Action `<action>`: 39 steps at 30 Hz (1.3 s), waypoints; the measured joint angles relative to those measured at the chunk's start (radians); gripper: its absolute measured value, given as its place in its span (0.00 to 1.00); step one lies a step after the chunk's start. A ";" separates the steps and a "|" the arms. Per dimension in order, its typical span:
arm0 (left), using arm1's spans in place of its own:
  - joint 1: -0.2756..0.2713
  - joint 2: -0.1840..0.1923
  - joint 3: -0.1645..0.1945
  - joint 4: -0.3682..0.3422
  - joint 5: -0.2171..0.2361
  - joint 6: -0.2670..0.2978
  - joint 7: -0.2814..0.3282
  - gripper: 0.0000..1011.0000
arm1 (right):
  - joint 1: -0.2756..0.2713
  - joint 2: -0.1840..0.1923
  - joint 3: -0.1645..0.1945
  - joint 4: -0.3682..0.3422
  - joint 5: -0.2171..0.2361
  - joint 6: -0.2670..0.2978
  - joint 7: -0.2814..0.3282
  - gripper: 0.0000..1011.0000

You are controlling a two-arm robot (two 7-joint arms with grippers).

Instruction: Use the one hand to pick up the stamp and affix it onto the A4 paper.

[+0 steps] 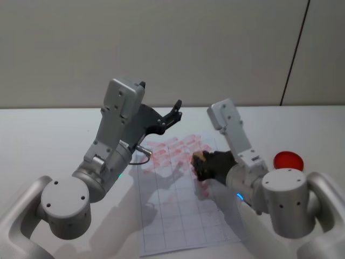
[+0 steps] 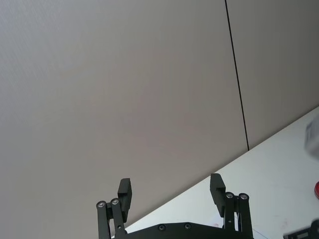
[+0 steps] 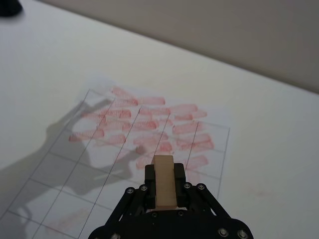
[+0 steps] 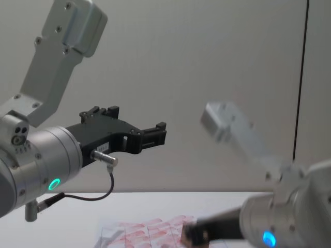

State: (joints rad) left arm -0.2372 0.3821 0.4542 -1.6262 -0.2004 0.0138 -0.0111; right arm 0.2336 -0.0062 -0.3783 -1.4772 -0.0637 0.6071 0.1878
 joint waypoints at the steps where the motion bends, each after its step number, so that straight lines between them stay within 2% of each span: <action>1: 0.000 0.000 0.000 0.000 0.000 0.000 0.000 0.99 | -0.002 0.002 0.003 -0.014 0.001 -0.002 -0.003 0.20; 10: 0.000 0.000 0.000 0.000 0.000 0.000 0.000 0.99 | -0.027 0.035 0.043 -0.126 0.036 -0.014 -0.051 0.20; 21: 0.000 0.000 0.000 0.000 0.000 0.000 0.000 0.99 | -0.066 0.080 0.098 -0.210 0.085 -0.015 -0.113 0.20; 30: 0.000 0.000 0.000 0.000 0.000 0.000 0.000 0.99 | -0.092 0.120 0.145 -0.223 0.108 -0.026 -0.158 0.20; 39: 0.000 0.000 0.000 0.000 0.000 0.000 0.000 0.99 | -0.099 0.146 0.179 -0.184 0.116 -0.045 -0.183 0.20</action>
State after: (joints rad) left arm -0.2372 0.3821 0.4542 -1.6262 -0.2004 0.0138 -0.0109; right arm 0.1349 0.1400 -0.1989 -1.6611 0.0519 0.5622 0.0053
